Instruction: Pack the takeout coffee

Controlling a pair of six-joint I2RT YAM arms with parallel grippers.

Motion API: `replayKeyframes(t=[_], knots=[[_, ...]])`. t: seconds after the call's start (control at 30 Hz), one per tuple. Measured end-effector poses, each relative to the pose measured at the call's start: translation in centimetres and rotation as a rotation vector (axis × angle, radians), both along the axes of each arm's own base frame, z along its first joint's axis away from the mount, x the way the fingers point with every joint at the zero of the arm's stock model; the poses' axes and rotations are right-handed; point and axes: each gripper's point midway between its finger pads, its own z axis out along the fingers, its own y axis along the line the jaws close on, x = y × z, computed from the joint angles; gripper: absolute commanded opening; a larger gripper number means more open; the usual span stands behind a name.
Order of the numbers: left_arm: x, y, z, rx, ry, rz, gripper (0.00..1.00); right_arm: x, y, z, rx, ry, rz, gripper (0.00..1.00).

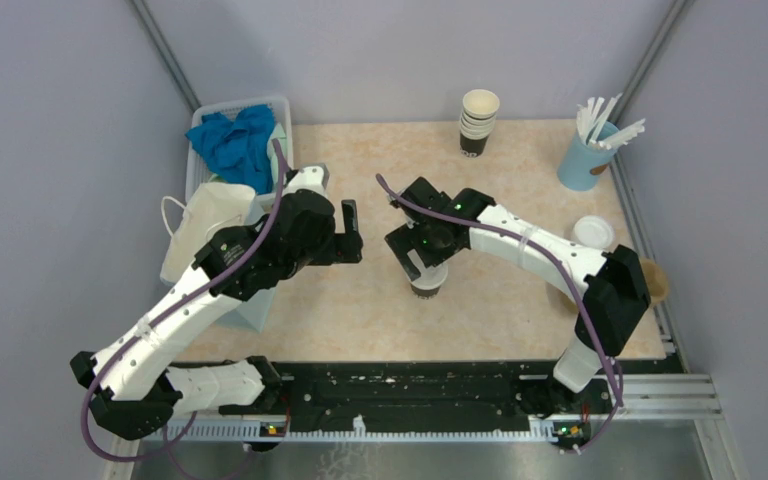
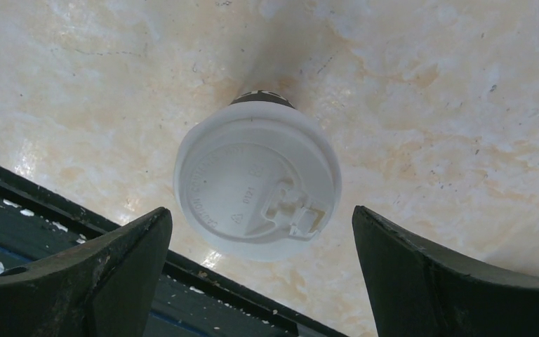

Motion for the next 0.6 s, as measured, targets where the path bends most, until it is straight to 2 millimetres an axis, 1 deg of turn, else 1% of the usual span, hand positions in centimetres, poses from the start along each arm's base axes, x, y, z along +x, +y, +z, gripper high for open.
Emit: replayKeyframes(t=[0.17, 0.33, 0.5, 0.6], knots=[[0.1, -0.1, 0.1, 0.001, -0.006, -0.005, 0.98, 0.1, 0.0, -0.8, -0.021, 0.01, -0.002, 0.98], [0.2, -0.1, -0.1, 0.022, -0.008, -0.018, 0.98, 0.2, 0.0, -1.0, -0.028, 0.012, -0.007, 0.92], [0.5, -0.2, -0.3, 0.044, -0.005, -0.032, 0.98, 0.5, -0.1, -1.8, -0.051, 0.014, -0.019, 0.87], [0.6, -0.2, -0.3, 0.049, -0.005, -0.037, 0.98, 0.7, 0.0, -1.7, -0.049, 0.006, -0.027, 0.84]])
